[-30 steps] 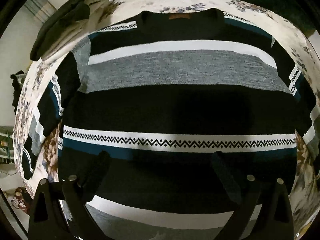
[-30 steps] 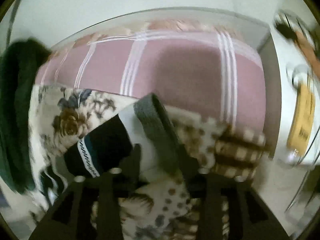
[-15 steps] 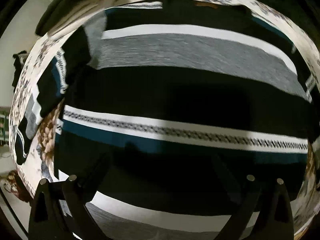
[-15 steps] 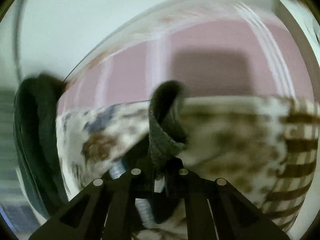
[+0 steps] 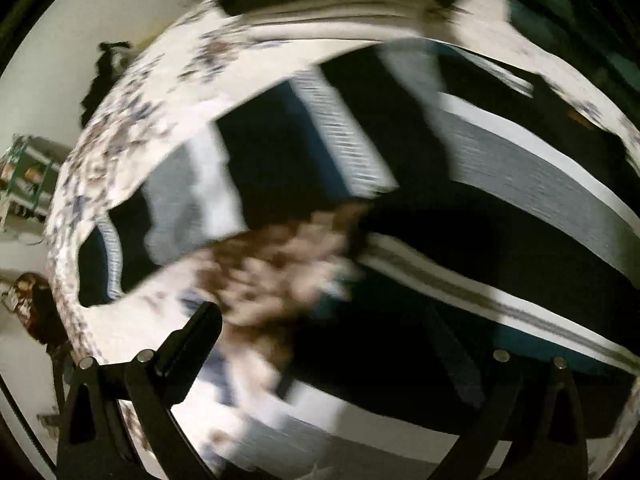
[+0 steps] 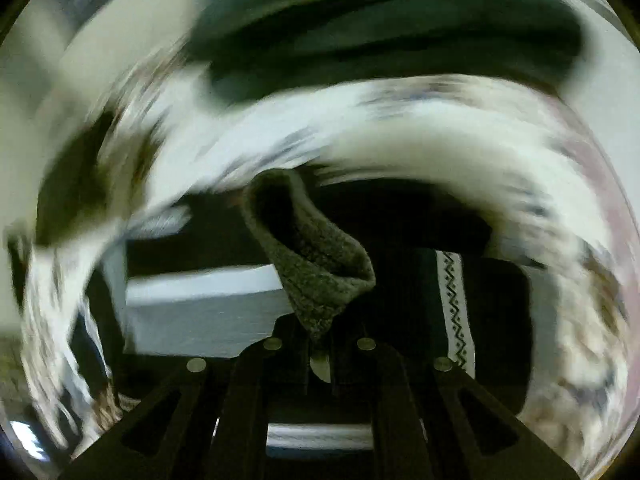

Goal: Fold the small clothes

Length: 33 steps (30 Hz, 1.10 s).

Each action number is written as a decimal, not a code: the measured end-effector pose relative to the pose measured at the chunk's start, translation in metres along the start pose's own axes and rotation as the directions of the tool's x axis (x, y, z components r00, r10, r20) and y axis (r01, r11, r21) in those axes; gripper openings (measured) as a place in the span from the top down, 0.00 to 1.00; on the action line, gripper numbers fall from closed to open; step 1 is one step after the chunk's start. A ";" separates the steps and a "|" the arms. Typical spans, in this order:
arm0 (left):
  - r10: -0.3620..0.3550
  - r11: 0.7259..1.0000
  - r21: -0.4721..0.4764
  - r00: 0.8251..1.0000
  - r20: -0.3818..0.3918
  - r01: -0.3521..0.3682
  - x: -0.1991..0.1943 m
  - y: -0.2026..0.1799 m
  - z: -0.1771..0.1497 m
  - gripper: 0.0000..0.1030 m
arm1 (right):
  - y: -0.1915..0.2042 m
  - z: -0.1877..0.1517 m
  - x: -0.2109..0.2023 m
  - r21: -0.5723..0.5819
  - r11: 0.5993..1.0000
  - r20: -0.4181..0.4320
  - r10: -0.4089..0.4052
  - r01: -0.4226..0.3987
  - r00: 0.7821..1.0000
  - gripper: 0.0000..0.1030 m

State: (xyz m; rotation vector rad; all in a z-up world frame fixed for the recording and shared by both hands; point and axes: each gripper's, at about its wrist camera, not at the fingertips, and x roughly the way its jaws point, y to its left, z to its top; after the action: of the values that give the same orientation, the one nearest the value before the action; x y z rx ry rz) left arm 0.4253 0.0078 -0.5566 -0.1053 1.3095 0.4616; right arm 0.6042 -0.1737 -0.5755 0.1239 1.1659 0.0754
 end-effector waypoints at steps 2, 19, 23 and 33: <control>0.021 0.999 -0.033 1.000 0.000 -0.021 0.008 0.024 0.003 0.00 | 0.075 -0.010 0.042 -0.143 0.990 -0.062 0.001 -0.010 0.998 0.93; -0.053 0.955 -0.295 0.997 -0.047 0.037 0.043 0.178 0.014 0.00 | 0.193 -0.071 0.070 -0.142 0.988 -0.229 0.019 -0.053 0.973 0.25; -0.119 0.904 -0.422 0.988 -0.101 0.066 0.046 0.226 -0.008 0.00 | 0.159 -0.088 0.043 -0.065 0.997 -0.191 -0.043 0.031 0.981 0.18; -0.486 0.257 -0.924 0.864 0.128 0.282 0.123 0.323 -0.074 0.24 | 0.111 -0.107 0.037 -0.073 0.960 -0.252 -0.280 0.270 0.926 0.18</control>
State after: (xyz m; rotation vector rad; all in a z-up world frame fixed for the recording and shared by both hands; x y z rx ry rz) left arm 0.2563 0.3088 -0.6335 -1.4838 0.9714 0.7328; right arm 0.5212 -0.0529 -0.6360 -0.0867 1.4343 -0.1394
